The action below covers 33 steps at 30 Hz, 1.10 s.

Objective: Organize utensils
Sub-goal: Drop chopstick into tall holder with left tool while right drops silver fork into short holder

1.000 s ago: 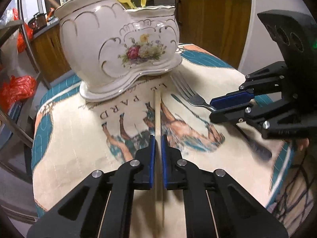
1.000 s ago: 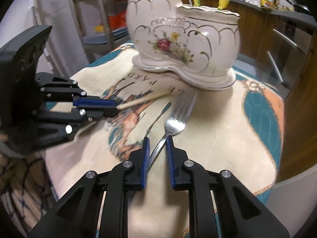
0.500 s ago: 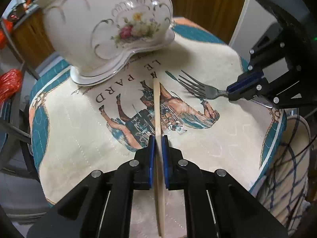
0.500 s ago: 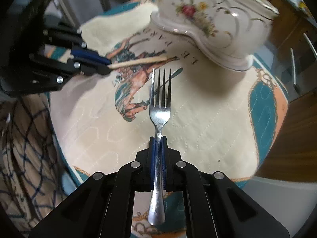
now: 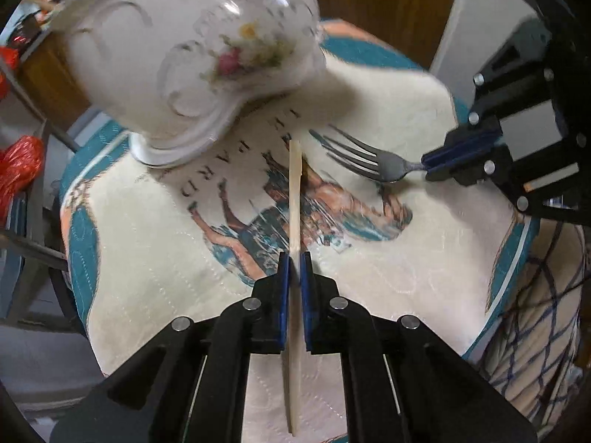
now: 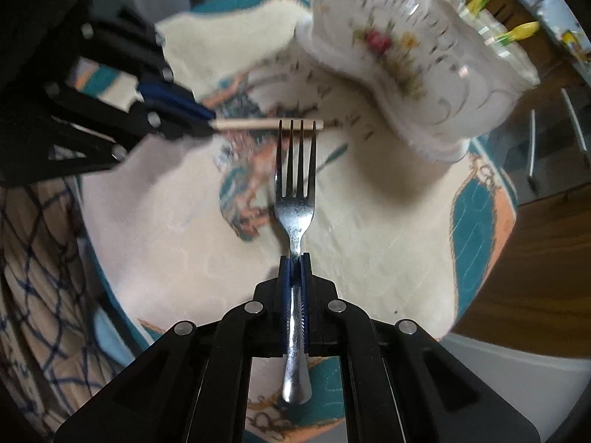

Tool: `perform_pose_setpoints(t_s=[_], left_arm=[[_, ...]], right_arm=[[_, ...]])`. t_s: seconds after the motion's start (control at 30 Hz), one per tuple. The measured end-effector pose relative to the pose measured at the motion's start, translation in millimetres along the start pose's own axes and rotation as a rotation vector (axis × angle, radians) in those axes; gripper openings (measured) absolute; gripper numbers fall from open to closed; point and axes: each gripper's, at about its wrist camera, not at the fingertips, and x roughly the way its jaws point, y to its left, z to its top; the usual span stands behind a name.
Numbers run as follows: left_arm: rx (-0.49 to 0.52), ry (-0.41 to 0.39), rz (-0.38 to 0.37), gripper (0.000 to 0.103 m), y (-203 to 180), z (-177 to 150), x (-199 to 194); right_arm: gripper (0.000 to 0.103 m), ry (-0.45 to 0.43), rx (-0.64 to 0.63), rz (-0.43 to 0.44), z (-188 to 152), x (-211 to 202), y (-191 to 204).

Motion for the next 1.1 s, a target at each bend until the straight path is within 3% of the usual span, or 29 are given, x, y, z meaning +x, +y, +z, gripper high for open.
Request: perform_pose_setpoints(t_s=[0.17, 0.43, 0.77, 1.1], left_arm=[[-0.105, -0.213, -0.017, 0.006, 13, -19, -43], [-0.165, -0.502, -0.045, 0.006, 14, -31, -90], [-0.188, -0.792, 0.008, 0.006, 20, 5, -128], [-0.271, -1.008, 0.017, 0.006, 50, 48, -151]], right_arm=[[0.006, -0.201, 0.103, 0.020, -16, -31, -8], [0.006, -0.524, 0.285, 0.049, -39, -60, -35], [0.006, -0.745, 0.360, 0.047, -28, -102, -66], [0.006, -0.915, 0.384, 0.026, 11, -127, -102]])
